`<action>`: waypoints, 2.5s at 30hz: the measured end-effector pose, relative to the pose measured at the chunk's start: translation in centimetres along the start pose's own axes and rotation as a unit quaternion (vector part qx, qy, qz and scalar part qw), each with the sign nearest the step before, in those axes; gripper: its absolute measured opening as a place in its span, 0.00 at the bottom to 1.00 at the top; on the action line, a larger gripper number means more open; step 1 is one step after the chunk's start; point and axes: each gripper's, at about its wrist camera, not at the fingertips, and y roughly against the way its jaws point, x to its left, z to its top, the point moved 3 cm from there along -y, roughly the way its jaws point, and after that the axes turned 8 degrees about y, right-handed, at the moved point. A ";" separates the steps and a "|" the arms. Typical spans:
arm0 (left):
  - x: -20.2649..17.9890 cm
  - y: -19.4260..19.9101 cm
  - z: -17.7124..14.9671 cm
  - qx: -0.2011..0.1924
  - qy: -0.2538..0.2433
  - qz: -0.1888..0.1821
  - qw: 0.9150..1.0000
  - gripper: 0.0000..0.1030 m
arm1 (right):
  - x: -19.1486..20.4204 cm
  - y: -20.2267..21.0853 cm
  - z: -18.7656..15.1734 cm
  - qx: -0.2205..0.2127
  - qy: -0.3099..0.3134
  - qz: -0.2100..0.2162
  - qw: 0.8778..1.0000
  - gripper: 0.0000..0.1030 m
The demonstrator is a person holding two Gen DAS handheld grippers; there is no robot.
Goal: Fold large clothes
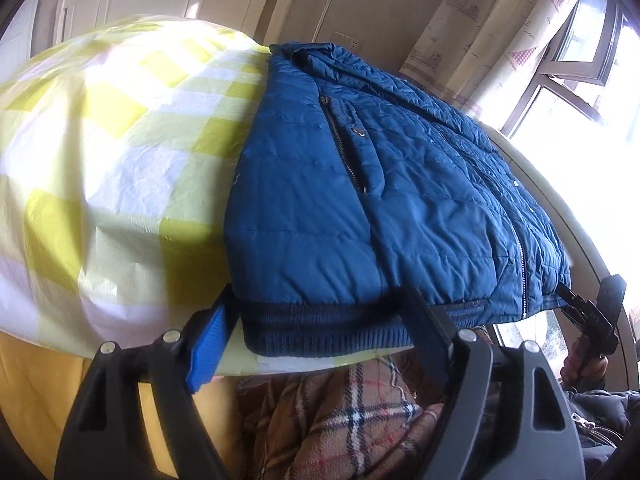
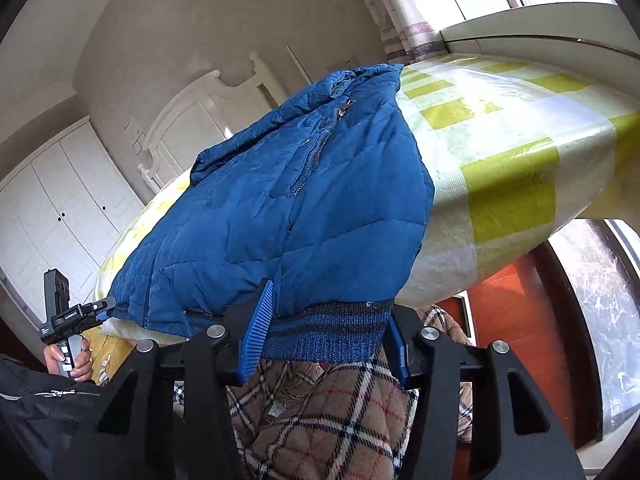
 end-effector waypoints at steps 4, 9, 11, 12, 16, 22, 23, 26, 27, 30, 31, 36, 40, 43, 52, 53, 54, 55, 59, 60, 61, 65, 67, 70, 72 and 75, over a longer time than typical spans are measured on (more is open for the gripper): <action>0.5 -0.5 0.8 -0.011 0.021 0.009 1.000 0.91 | -0.7 -1.3 0.4 0.010 -0.010 -0.021 1.000 0.70; -0.6 -0.3 0.7 -0.015 0.005 0.006 1.000 0.64 | -1.0 -1.9 0.8 0.006 -0.010 -0.019 1.000 0.55; -0.9 0.4 0.4 -0.019 -0.010 0.008 1.000 0.46 | -0.2 -1.3 0.6 0.009 0.012 -0.026 1.000 0.38; -1.3 1.0 0.2 -0.025 -0.020 0.007 0.999 0.36 | 0.3 -0.8 0.5 0.009 0.024 -0.031 0.999 0.30; -4.1 4.2 -0.3 -0.067 -0.091 0.030 0.993 0.15 | 2.9 1.8 0.5 -0.009 0.061 -0.051 0.997 0.19; -4.8 8.2 -3.7 -0.045 -0.163 0.038 0.985 0.14 | 4.9 6.5 -1.2 -0.009 0.078 -0.035 0.996 0.16; -4.4 9.0 -4.3 -0.039 -0.163 0.032 0.985 0.14 | 5.3 7.4 -1.9 -0.005 0.082 -0.025 0.996 0.16; -2.8 12.2 -5.4 -0.039 -0.125 -0.016 0.991 0.14 | 6.6 10.1 -3.7 -0.002 0.092 0.008 0.996 0.16; -2.4 13.4 -5.4 -0.047 -0.106 -0.041 0.992 0.14 | 7.1 11.1 -4.0 -0.008 0.096 0.017 0.995 0.16; -2.5 16.2 -3.8 -0.081 -0.068 -0.107 0.989 0.14 | 8.7 13.9 -2.1 -0.054 0.109 0.041 0.992 0.16; -3.1 16.7 -2.5 -0.093 -0.071 -0.118 0.986 0.14 | 9.5 14.4 -0.7 -0.070 0.126 0.042 0.989 0.16; -7.5 16.1 8.3 -0.142 -0.083 -0.158 0.974 0.14 | 13.3 12.5 10.3 -0.117 0.213 0.011 0.970 0.16; -11.8 11.2 19.0 -0.149 -0.068 -0.126 0.978 0.14 | 12.8 6.9 20.8 -0.118 0.201 -0.030 0.972 0.16; -13.1 4.8 26.0 -0.141 -0.040 -0.069 0.987 0.14 | 9.3 0.7 27.0 -0.085 0.141 -0.064 0.984 0.16; -5.3 -8.9 31.0 -0.109 0.046 0.053 0.992 0.82 | -3.3 -11.0 26.3 0.002 -0.046 -0.086 0.995 0.73; -4.6 -8.9 31.1 -0.117 0.036 0.059 0.991 0.88 | -3.9 -10.6 25.9 -0.007 -0.029 -0.100 0.995 0.76; -3.9 -8.7 30.6 -0.118 0.019 0.064 0.991 0.89 | -4.7 -10.3 25.7 -0.012 -0.017 -0.109 0.994 0.77; -3.3 -8.9 30.4 -0.109 0.000 0.063 0.992 0.89 | -5.5 -10.3 25.5 -0.008 -0.008 -0.114 0.993 0.77; -3.5 -10.4 29.4 -0.052 -0.069 0.022 0.996 0.89 | -7.0 -12.0 25.4 0.042 0.031 -0.094 0.994 0.77; -4.0 -10.8 29.3 -0.040 -0.085 0.014 0.996 0.89 | -7.0 -12.7 25.6 0.056 0.043 -0.081 0.994 0.77; -4.4 -11.5 29.3 -0.027 -0.096 0.007 0.995 0.89 | -6.9 -13.3 25.7 0.068 0.052 -0.067 0.994 0.77; -5.6 -15.0 29.7 0.032 -0.124 -0.003 0.992 0.89 | -6.1 -15.5 25.9 0.118 0.077 -0.028 0.990 0.76; -5.9 -16.8 29.8 0.051 -0.136 0.001 0.989 0.89 | -5.9 -16.1 25.5 0.137 0.086 -0.026 0.987 0.76; -6.1 -18.9 30.0 0.064 -0.133 -0.003 0.989 0.88 | -6.0 -16.2 24.8 0.136 0.089 -0.021 0.986 0.70; -6.4 -19.6 30.3 0.065 -0.127 -0.017 0.990 0.85 | -5.7 -15.7 24.8 0.115 0.099 -0.023 0.988 0.63; -7.0 -20.4 30.5 0.072 -0.128 -0.034 0.989 0.70 | -5.1 -15.0 25.1 0.094 0.114 -0.031 0.989 0.50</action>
